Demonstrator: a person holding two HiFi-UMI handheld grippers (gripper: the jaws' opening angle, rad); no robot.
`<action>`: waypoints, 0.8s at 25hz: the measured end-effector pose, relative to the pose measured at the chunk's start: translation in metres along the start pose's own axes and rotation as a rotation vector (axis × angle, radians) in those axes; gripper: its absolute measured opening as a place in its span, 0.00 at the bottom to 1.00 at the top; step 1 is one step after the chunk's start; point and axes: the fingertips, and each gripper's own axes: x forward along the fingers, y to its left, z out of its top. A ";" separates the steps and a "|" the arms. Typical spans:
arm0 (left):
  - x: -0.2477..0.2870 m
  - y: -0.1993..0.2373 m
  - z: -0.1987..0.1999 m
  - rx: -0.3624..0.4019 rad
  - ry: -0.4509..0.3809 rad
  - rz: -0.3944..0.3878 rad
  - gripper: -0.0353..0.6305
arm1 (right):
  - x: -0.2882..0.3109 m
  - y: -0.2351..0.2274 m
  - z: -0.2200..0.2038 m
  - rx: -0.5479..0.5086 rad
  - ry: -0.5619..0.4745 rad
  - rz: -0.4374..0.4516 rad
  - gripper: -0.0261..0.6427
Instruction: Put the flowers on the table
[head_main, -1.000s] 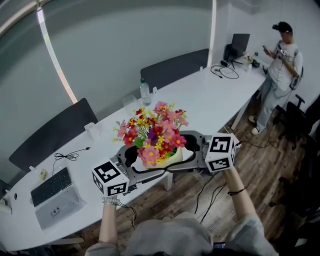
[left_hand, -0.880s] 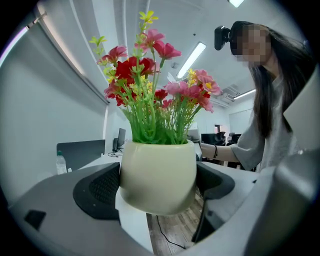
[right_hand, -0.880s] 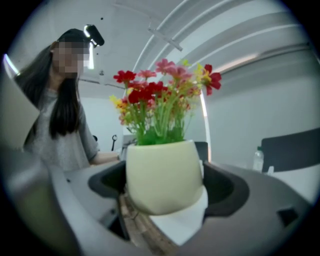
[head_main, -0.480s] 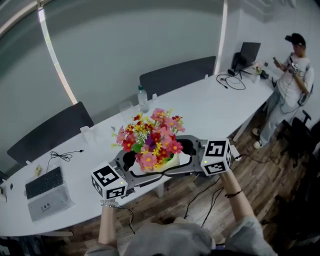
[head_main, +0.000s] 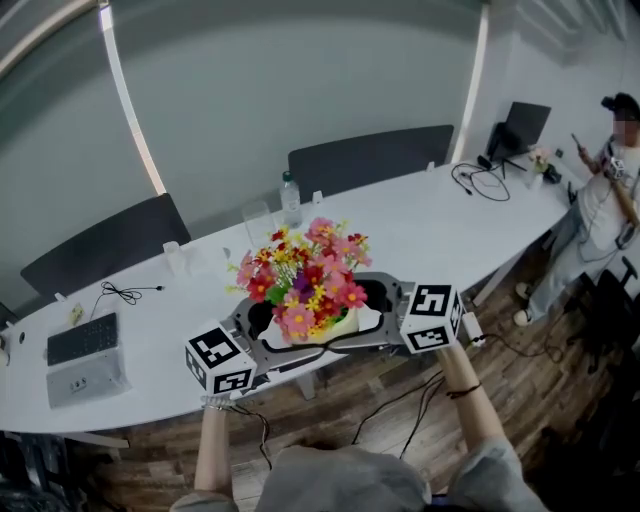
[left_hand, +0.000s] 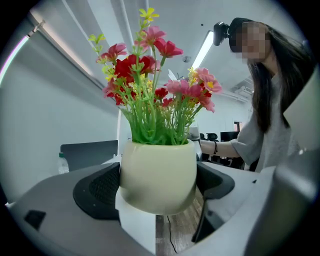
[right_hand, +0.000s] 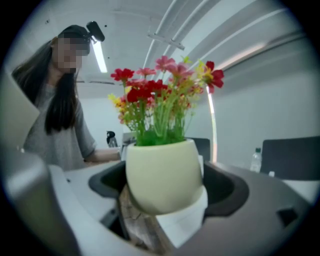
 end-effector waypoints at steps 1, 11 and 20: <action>0.003 0.000 -0.001 -0.002 0.003 0.008 0.75 | -0.002 -0.001 -0.002 -0.002 0.002 0.008 0.72; 0.023 0.019 -0.015 -0.034 0.037 0.059 0.75 | -0.006 -0.027 -0.018 0.013 0.017 0.074 0.72; 0.024 0.081 -0.028 -0.067 0.036 0.047 0.75 | 0.023 -0.083 -0.025 0.053 0.005 0.073 0.72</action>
